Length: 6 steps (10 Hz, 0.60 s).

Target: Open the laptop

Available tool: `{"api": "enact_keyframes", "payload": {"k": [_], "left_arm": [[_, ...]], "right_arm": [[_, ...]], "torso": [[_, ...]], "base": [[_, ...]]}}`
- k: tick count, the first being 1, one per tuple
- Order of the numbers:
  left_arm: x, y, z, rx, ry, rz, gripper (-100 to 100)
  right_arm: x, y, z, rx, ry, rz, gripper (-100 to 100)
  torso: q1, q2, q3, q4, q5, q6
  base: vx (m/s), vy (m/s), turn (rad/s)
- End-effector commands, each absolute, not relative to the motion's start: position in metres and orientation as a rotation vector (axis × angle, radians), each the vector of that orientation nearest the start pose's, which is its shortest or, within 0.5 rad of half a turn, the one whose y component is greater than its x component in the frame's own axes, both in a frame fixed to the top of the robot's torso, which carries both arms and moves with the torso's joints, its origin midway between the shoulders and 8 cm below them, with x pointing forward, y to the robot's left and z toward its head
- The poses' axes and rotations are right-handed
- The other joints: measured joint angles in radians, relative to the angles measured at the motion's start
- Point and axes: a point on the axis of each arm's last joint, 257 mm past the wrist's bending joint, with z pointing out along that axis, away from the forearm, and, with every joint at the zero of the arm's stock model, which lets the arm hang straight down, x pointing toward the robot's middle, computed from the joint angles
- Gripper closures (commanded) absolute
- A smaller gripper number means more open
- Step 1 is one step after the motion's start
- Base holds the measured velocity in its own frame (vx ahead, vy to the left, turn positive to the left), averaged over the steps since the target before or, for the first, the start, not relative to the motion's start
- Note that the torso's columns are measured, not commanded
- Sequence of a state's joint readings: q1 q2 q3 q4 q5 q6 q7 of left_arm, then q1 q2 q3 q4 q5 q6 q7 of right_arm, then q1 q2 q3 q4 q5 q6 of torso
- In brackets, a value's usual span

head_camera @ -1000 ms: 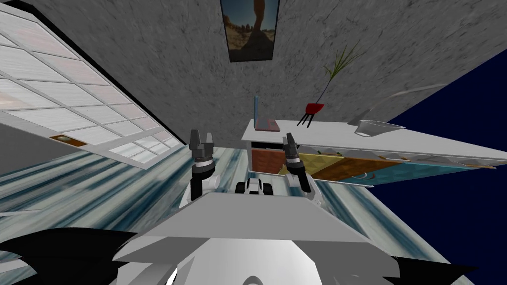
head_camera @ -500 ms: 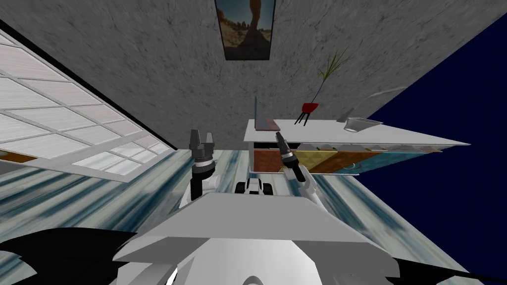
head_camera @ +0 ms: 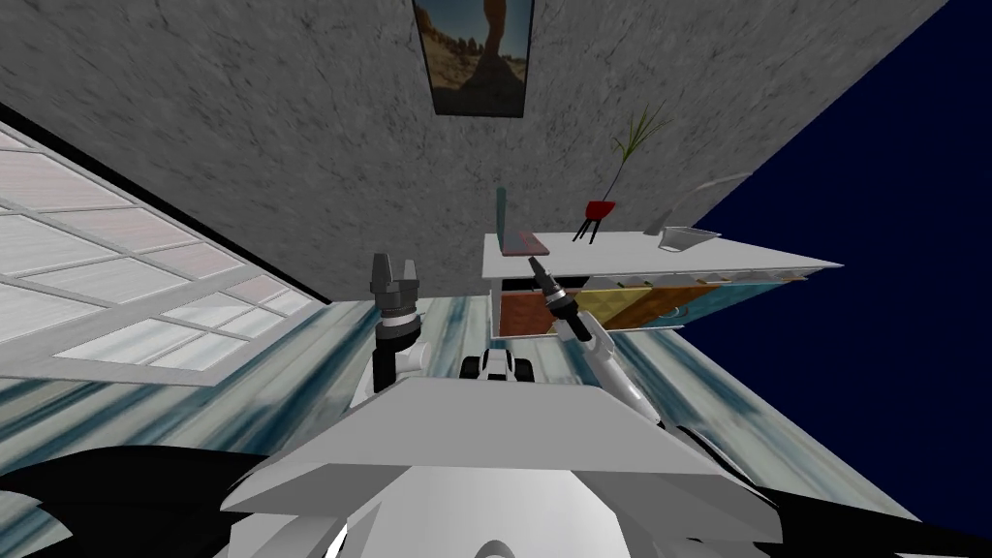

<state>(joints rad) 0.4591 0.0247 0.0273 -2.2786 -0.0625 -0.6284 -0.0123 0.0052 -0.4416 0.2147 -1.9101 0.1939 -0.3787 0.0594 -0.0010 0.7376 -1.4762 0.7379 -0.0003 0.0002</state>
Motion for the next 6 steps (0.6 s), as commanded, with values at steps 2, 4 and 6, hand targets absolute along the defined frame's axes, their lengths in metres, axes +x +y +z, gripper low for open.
{"api": "enact_keyframes", "payload": {"k": [2,4,6], "left_arm": [[0.323,0.266,0.059,-0.459,0.558,-1.277,0],[0.323,0.266,0.059,-0.459,0.558,-1.277,0],[0.323,0.266,0.059,-0.459,0.558,-1.277,0]], "right_arm": [[0.476,-0.125,-0.02,0.037,1.181,1.2,-100],[0.495,-0.121,-0.032,-0.044,1.255,1.127,-100],[0.506,-0.116,-0.026,-0.103,1.268,1.086,-100]], "torso": [[0.0,0.0,0.0,0.0,0.0,0.0],[0.002,0.0,0.0,0.0,0.0,0.0],[0.003,0.001,0.001,0.0,0.001,-0.001]], "base": [[0.01,0.106,-0.143],[0.0,0.14,-0.205],[-0.009,0.163,-0.121]]}}
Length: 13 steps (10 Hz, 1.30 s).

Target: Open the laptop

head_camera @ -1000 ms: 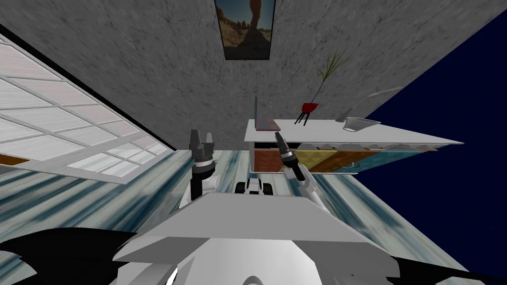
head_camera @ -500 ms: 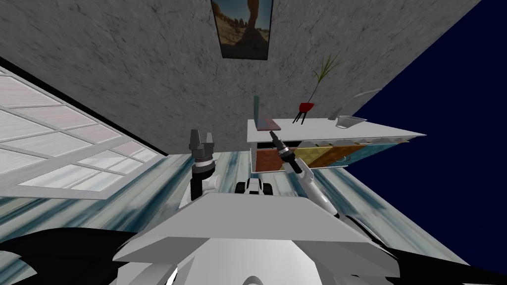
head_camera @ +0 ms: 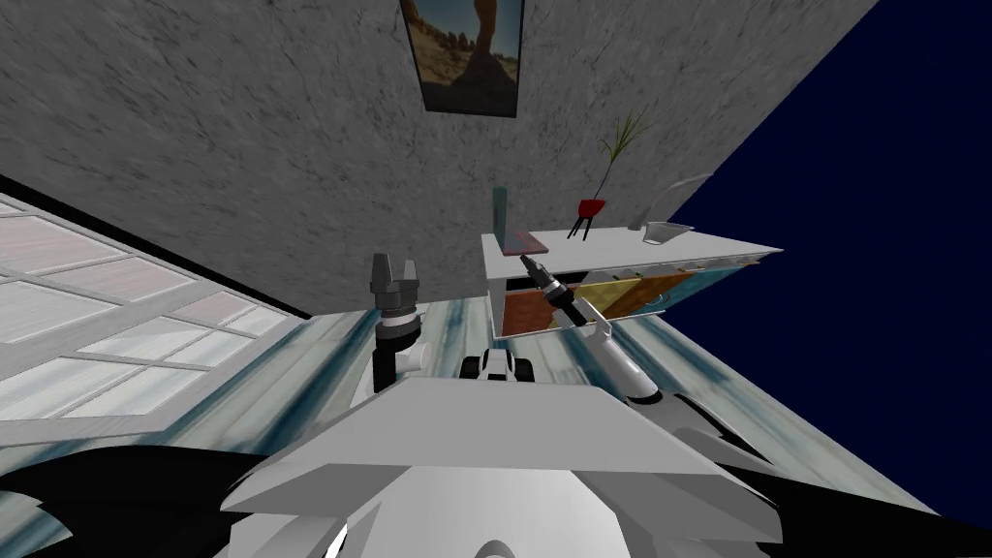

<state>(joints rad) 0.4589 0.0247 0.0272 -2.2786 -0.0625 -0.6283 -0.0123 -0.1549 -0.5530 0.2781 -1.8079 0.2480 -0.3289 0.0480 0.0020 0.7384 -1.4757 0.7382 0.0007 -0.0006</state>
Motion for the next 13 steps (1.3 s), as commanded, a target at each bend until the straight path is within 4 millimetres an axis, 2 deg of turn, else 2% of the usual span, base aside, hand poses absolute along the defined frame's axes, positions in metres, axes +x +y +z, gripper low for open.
{"api": "enact_keyframes", "payload": {"k": [1,2,3,4,6,7,9,10,13], "left_arm": [[0.323,0.266,0.059,-0.459,0.558,-1.277,0],[0.323,0.266,0.059,-0.459,0.558,-1.277,0],[0.323,0.266,0.059,-0.459,0.558,-1.277,0],[0.323,0.266,0.059,-0.459,0.558,-1.277,0],[0.323,0.266,0.059,-0.459,0.558,-1.277,0],[0.323,0.266,0.059,-0.459,0.558,-1.277,0],[0.323,0.266,0.059,-0.459,0.558,-1.277,0],[0.323,0.266,0.059,-0.459,0.558,-1.277,0],[0.323,0.266,0.059,-0.459,0.558,-1.277,0]], "right_arm": [[0.516,-0.118,-0.033,-0.137,1.3,1.041,-100],[0.518,-0.115,-0.023,-0.156,1.284,1.038,-100],[0.528,-0.119,-0.029,-0.194,1.315,0.983,-100],[0.528,-0.117,-0.023,-0.203,1.305,0.984,-100],[0.549,-0.128,-0.028,-0.281,1.35,0.865,-100],[0.55,-0.127,-0.021,-0.292,1.34,0.862,-100],[0.571,-0.143,-0.023,-0.364,1.371,0.732,-100],[0.572,-0.145,-0.018,-0.373,1.365,0.724,-100],[0.603,-0.18,-0.008,-0.478,1.387,0.507,-100]], "torso": [[-0.001,0.0,0.0,0.0,0.0,0.001],[-0.001,-0.001,-0.001,0.0,-0.001,0.001],[-0.004,-0.001,-0.001,0.0,-0.001,0.0],[-0.002,-0.001,-0.001,-0.001,-0.001,0.001],[-0.004,-0.001,0.0,0.0,-0.001,0.001],[-0.001,-0.001,0.0,0.0,0.0,0.001],[-0.002,0.0,0.0,0.0,-0.001,0.001],[0.001,-0.001,0.0,0.0,0.0,0.001],[-0.002,-0.002,-0.001,-0.001,-0.001,0.001]], "base": [[-0.001,0.186,-0.25],[0.0,0.145,-0.071],[0.009,0.167,-0.091],[0.001,0.129,-0.069],[0.009,0.142,-0.132],[-0.015,0.137,-0.056],[-0.006,0.162,-0.091],[0.014,0.149,-0.04],[0.029,0.157,-0.049]]}}
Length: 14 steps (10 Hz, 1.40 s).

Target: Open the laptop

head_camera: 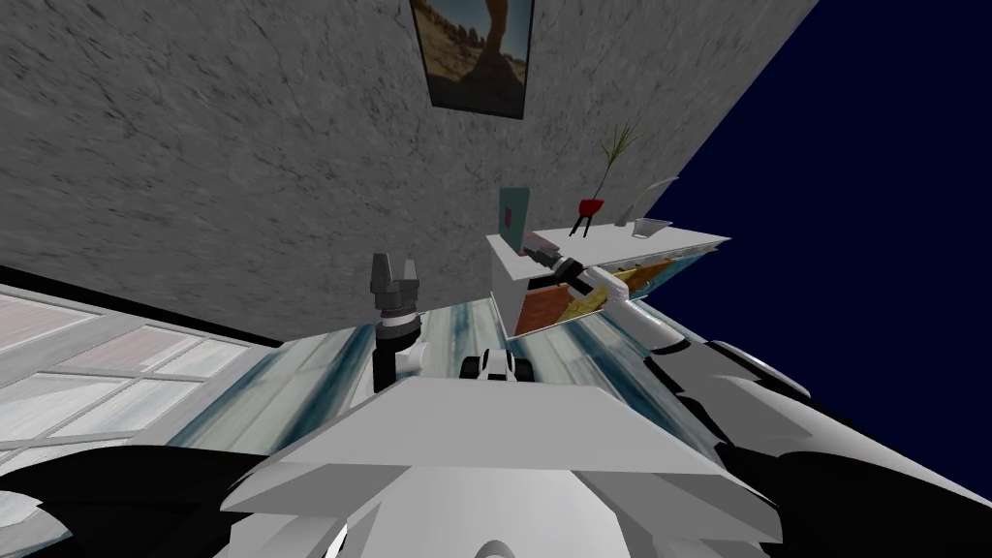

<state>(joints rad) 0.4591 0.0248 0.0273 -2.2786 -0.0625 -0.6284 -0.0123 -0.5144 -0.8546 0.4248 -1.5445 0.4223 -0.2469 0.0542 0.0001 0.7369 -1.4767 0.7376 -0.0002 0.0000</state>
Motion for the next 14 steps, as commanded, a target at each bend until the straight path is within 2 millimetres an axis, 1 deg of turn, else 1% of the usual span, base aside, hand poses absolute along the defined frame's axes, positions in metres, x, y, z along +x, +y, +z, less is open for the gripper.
{"api": "enact_keyframes", "payload": {"k": [1,4,7,8,10,12,13,14], "left_arm": [[0.323,0.266,0.059,-0.459,0.558,-1.277,0],[0.323,0.266,0.059,-0.459,0.558,-1.277,0],[0.323,0.266,0.059,-0.459,0.558,-1.277,0],[0.323,0.266,0.059,-0.459,0.558,-1.277,0],[0.323,0.266,0.059,-0.458,0.558,-1.277,0],[0.323,0.266,0.059,-0.459,0.558,-1.277,0],[0.323,0.266,0.059,-0.459,0.558,-1.277,0],[0.323,0.266,0.059,-0.459,0.558,-1.277,0]], "right_arm": [[0.611,-0.196,-0.004,-0.508,1.394,0.431,-100],[0.633,-0.238,0.016,-0.59,1.39,0.219,-100],[0.648,-0.28,0.04,-0.651,1.378,0.027,-100],[0.648,-0.28,0.04,-0.651,1.378,0.027,-100],[0.654,-0.307,0.057,-0.68,1.368,-0.085,-100],[0.658,-0.33,0.074,-0.7,1.357,-0.18,-100],[0.66,-0.348,0.088,-0.712,1.347,-0.251,-100],[0.661,-0.36,0.098,-0.718,1.34,-0.301,-100]], "torso": [[0.002,0.0,0.0,0.0,0.001,0.0],[0.001,0.001,0.0,0.0,0.0,0.0],[-0.002,0.001,0.001,0.001,0.0,0.0],[-0.002,0.001,0.001,0.001,0.0,0.0],[-0.003,0.002,0.001,0.001,-0.001,0.0],[0.002,0.001,0.001,0.001,0.001,0.0],[0.002,0.0,0.0,0.0,0.001,0.0],[0.001,0.0,0.0,0.0,0.001,0.0]], "base": [[0.038,0.196,-0.025],[0.049,0.207,-0.006],[0.045,0.169,0.007],[0.026,0.089,-0.001],[0.019,0.091,0.005],[0.037,0.134,-0.006],[0.057,0.145,-0.01],[0.034,0.138,-0.022]]}}
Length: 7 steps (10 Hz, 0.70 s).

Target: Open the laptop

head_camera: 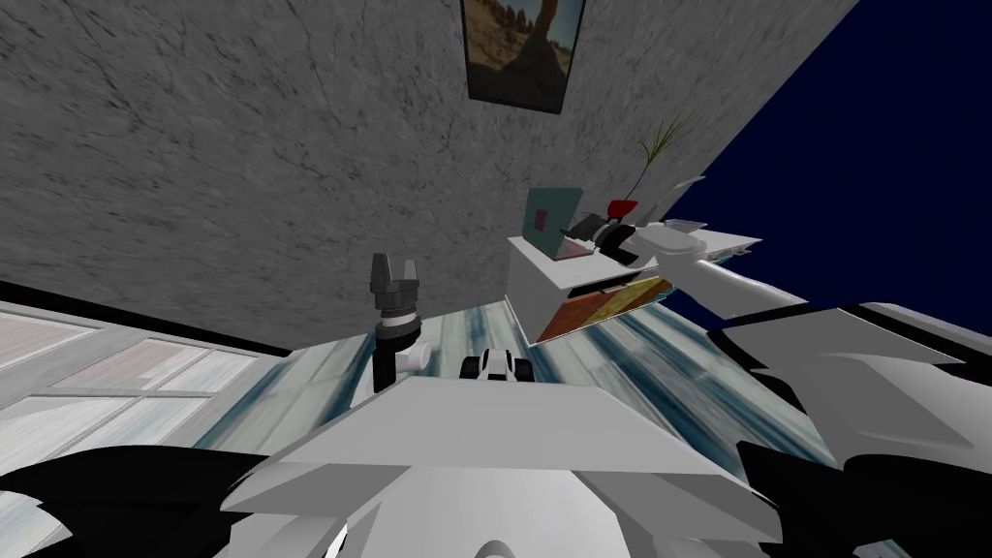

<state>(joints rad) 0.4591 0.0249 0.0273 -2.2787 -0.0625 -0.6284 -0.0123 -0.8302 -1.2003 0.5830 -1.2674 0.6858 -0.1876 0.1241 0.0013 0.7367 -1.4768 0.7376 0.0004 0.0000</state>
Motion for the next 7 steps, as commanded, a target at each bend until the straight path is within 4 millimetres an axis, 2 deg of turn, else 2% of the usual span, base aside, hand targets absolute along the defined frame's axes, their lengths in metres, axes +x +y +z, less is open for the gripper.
{"api": "enact_keyframes", "payload": {"k": [1,2,3,4,5,7], "left_arm": [[0.323,0.266,0.059,-0.459,0.558,-1.277,0],[0.323,0.266,0.059,-0.458,0.558,-1.277,0],[0.323,0.266,0.059,-0.459,0.558,-1.277,0],[0.323,0.266,0.059,-0.458,0.558,-1.277,0],[0.323,0.266,0.059,-0.458,0.558,-1.277,0],[0.323,0.266,0.059,-0.458,0.558,-1.277,0]], "right_arm": [[0.66,-0.354,0.092,-0.712,1.346,-0.265,-100],[0.658,-0.362,0.1,-0.714,1.346,-0.281,-100],[0.659,-0.358,0.097,-0.715,1.345,-0.278,-100],[0.659,-0.358,0.098,-0.714,1.345,-0.277,100],[0.659,-0.368,0.1,-0.653,1.372,-0.225,100],[0.66,-0.376,0.099,-0.595,1.399,-0.168,100]], "torso": [[-0.002,0.001,0.001,0.0,-0.001,0.0],[-0.006,0.003,0.002,0.001,-0.002,0.0],[-0.004,-0.001,0.0,0.0,-0.002,0.0],[-0.004,0.0,0.0,0.0,-0.001,0.0],[-0.003,0.003,0.002,-0.001,-0.002,-0.001],[-0.004,0.001,0.001,0.0,-0.001,0.001]], "base": [[0.009,0.061,-0.008],[0.09,0.059,0.04],[0.058,0.034,0.005],[0.012,0.003,-0.012],[0.026,-0.037,0.012],[0.009,-0.056,0.029]]}}
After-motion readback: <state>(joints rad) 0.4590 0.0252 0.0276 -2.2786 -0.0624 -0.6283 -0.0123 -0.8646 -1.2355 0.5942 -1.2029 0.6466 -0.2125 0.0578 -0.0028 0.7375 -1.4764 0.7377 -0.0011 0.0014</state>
